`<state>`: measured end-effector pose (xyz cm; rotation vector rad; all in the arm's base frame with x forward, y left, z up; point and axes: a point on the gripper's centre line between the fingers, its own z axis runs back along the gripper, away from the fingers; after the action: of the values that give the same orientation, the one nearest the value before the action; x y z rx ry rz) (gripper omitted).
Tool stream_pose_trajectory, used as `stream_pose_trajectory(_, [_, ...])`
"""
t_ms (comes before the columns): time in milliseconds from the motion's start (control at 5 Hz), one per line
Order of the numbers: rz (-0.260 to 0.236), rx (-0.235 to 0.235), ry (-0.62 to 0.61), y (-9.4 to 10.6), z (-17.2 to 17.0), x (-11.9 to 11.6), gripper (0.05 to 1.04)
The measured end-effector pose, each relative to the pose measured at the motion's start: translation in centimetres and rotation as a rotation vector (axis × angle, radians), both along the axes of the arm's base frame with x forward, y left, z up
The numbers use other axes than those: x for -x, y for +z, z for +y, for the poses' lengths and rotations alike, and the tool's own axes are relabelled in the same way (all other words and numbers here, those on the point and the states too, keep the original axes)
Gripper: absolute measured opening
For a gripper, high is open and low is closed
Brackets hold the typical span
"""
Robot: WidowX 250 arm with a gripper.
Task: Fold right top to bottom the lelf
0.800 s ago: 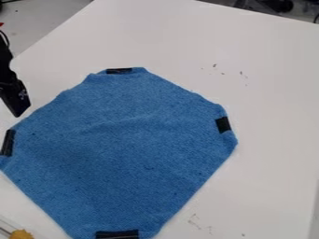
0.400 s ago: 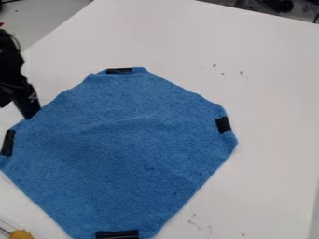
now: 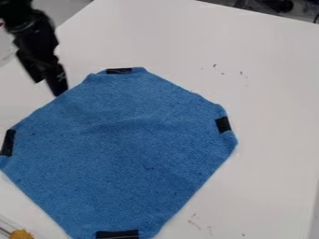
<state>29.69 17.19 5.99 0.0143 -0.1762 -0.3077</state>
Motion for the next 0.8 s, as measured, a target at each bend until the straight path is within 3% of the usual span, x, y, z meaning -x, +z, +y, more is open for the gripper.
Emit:
stream_pose_trajectory(200, [0.011,0.015,-0.102,-1.0,-1.0,-4.0,0.999])
stream_pose_trajectory(400, [0.02,0.014,-0.127,-1.2,-1.9,-6.8,0.999])
stream_pose_trajectory(600, [0.023,0.014,-0.097,-1.5,-2.9,-9.2,0.999])
stream_pose_trajectory(800, [0.029,0.007,-0.086,-2.0,-3.5,-10.1,0.999])
